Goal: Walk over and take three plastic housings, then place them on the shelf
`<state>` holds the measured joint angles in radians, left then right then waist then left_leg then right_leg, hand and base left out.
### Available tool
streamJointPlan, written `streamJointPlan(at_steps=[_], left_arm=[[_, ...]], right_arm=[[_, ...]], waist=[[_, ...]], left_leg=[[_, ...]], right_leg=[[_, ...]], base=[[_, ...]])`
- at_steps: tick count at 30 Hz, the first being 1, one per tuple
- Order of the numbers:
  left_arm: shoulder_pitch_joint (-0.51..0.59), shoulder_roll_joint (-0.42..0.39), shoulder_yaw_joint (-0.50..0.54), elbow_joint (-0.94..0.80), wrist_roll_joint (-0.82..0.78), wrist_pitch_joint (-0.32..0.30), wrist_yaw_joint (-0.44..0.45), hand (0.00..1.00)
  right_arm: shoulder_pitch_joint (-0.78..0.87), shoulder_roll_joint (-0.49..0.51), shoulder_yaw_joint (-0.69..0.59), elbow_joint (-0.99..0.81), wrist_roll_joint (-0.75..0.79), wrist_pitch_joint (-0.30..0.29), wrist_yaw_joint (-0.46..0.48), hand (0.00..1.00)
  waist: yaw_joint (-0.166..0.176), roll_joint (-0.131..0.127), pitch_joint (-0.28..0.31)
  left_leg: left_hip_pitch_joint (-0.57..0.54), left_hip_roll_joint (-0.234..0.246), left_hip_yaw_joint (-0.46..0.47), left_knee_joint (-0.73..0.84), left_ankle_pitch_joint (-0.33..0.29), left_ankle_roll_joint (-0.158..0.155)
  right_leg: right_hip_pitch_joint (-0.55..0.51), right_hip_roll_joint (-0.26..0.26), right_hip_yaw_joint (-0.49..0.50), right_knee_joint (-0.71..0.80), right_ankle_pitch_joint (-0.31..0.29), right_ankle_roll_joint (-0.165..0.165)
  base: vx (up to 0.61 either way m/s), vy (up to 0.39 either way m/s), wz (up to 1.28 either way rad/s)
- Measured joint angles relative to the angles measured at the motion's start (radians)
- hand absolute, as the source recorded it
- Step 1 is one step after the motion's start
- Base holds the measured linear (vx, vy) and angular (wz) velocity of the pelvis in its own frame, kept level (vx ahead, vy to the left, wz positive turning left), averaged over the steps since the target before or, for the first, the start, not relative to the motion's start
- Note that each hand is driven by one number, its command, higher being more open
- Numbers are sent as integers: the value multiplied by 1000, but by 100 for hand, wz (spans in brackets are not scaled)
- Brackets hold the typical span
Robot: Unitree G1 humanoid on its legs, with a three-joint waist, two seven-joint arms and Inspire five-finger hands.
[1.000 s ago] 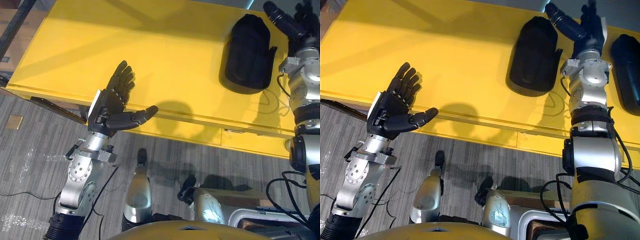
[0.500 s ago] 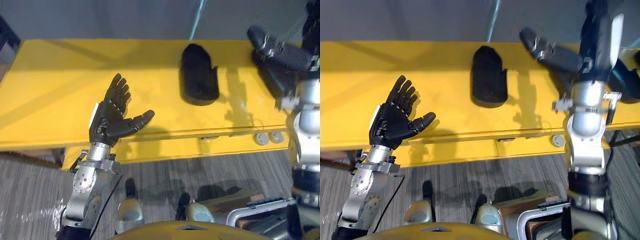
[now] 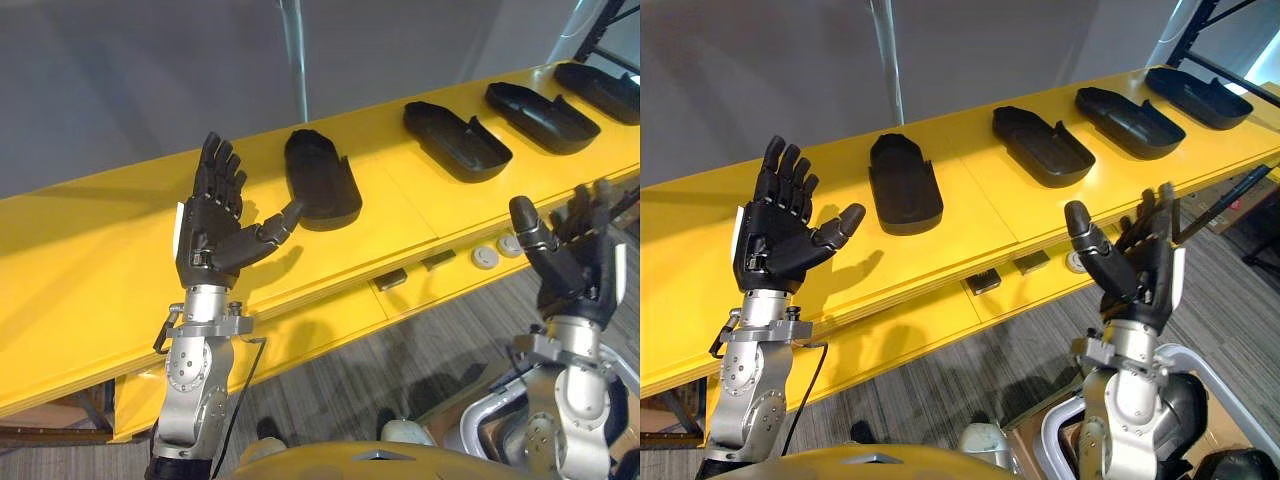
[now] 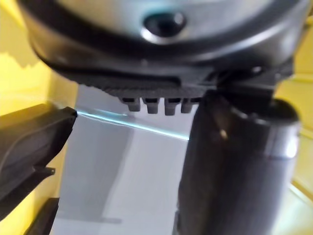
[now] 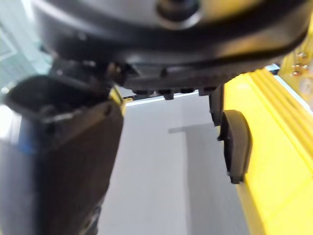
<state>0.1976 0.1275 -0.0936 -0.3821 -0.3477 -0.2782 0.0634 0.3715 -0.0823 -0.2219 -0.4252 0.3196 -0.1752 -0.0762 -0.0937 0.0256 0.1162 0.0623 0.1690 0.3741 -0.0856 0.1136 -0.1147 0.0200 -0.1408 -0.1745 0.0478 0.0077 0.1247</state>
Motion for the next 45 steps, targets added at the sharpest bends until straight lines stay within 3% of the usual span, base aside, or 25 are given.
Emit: streamJointPlan(at_steps=[3, 7, 9, 13, 17, 20, 21, 26, 29, 32, 34, 35, 36, 37, 38, 39, 40, 42, 44, 45], left_arm=[[0, 5, -23, 0, -4, -3, -2, 100], [-1, 9, -57, 0, -5, -3, 7, 100], [-9, 12, -89, 0, -6, -3, 29, 100], [-28, 22, -141, 14, -4, -3, 63, 100], [-52, 21, -150, 24, 0, -20, 154, 100], [-52, -3, -163, 24, 4, -31, 186, 100], [-52, -6, -172, 24, 24, -33, 199, 100], [-51, -8, -184, 17, 44, -31, 171, 100], [-51, -19, -189, -4, 44, -32, 114, 100], [-51, -20, -204, -30, 33, -33, 95, 100], [-48, -12, -191, -43, -13, -33, 85, 100], [-39, -17, -168, -46, -9, -33, 86, 100], [-40, -14, -156, -47, -3, -33, 85, 100], [-37, -14, -136, -48, 0, -37, 81, 100], [-31, -12, -114, -46, -26, -45, 56, 100], [-31, -12, -106, -46, -53, -46, 35, 100], [-30, -10, -92, -46, -124, -51, -21, 100], [-28, -11, -72, -46, -166, -60, -80, 100], [-16, -6, -52, -46, -194, -65, -129, 100], [7, -3, -43, -45, -202, -72, -143, 100]], right_arm=[[4, -2, 27, 0, -27, -10, 13, 100], [2, -3, 18, -1, -80, -95, -77, 100], [4, -3, -19, -5, -119, -129, -132, 100], [31, -2, -56, -5, -117, -140, -136, 100], [37, -20, -59, -6, -113, -149, -90, 100], [32, -69, -47, -7, -76, -170, -60, 100], [8, -77, -24, -7, -56, -177, -37, 100], [-25, -75, 61, -7, -17, -203, -6, 100], [5, -20, 81, -6, -14, -203, -46, 100], [55, 65, 79, 10, 7, -208, -59, 100], [89, 92, 79, 19, 41, -220, -29, 100], [82, 89, 80, 24, 67, -225, 1, 100], [76, 88, 85, 24, 84, -239, 8, 100], [53, 81, 101, 25, 99, -264, 19, 100], [16, 66, 119, 29, 87, -282, 14, 100], [-2, 57, 131, 38, 79, -296, 8, 100], [-41, 35, 157, 73, 44, -318, -30, 100], [-113, 27, 197, 156, 17, -329, -78, 100], [-160, 29, 236, 242, -12, -327, -128, 100], [-176, 34, 257, 286, -40, -315, -143, 100]], waist=[[-4, 1, -5], [-18, 1, -10], [-48, -1, -15], [-87, -1, -33], [-71, 0, -36], [-70, 22, -44], [-64, 27, -46], [-35, 29, -44], [-5, 39, -20], [3, 33, 24], [19, 16, 45], [37, 27, 47], [36, 34, 55], [39, 26, 52], [40, 37, 56], [39, 36, 55], [43, 39, 56], [62, 32, 53], [96, 19, 46], [100, 10, 41]], left_leg=[[7, -2, 34, -2, -6, -2], [17, -3, 92, -2, -17, -6], [21, -2, 152, -2, -22, -5], [46, 4, 222, 16, -56, -19], [-19, -8, 46, 221, -239, -11], [-41, 22, -48, 366, -354, -13], [-54, 22, -123, 411, -404, -8], [-96, 11, -136, 503, -466, 16], [-145, 13, -173, 609, -503, 27], [-120, 7, -171, 650, -520, 44], [-82, 7, -97, 675, -541, 70], [-74, 26, -33, 665, -537, 87], [-73, 27, -11, 659, -531, 93], [-73, 34, 28, 638, -514, 104], [-76, 45, 47, 607, -487, 110], [-77, 52, 49, 593, -472, 108], [-81, 62, 51, 565, -443, 100], [-100, 98, 64, 548, -412, 80], [-110, 137, 79, 541, -385, 46], [-115, 163, 88, 540, -359, 13]], right_leg=[[-4, 3, 37, -28, 24, 1], [-23, 7, 91, -51, 45, 6], [-54, 16, 155, -60, 65, 5], [-90, 42, 262, -69, 84, 3], [-138, 79, 419, -63, 98, 10], [-140, 124, 497, -64, 111, 8], [-144, 145, 537, -64, 118, 11], [-166, 139, 561, -42, 117, 14], [-228, 146, 521, 117, 57, 23], [-244, 151, 495, 230, 46, 20], [-235, 131, 412, 221, 67, 22], [-204, 111, 347, 112, 149, 18], [-210, 96, 287, 128, 139, -1], [-238, 63, 194, 256, 59, -53], [-251, 32, 146, 383, -9, -83], [-250, 15, 131, 437, -37, -94], [-237, -28, 111, 529, -70, -118], [-205, -101, 80, 606, -80, -133], [-173, -179, 56, 612, -77, -135], [-153, -219, 61, 583, -71, -130]], base=[[-10, 18, -28], [3, 18, -45], [29, 20, -69], [49, -6, -84], [32, -3, -121], [12, 53, -98], [-29, 133, -80], [-52, 139, -22], [-38, 112, 26], [-98, 102, -2], [-258, 80, -94], [-294, 30, -126], [-298, 25, -117], [-238, 12, -82], [-208, -1, -66], [-131, -52, -40], [-60, -85, -16], [-72, -209, -37], [-69, -295, -53], [-32, -464, -39]])
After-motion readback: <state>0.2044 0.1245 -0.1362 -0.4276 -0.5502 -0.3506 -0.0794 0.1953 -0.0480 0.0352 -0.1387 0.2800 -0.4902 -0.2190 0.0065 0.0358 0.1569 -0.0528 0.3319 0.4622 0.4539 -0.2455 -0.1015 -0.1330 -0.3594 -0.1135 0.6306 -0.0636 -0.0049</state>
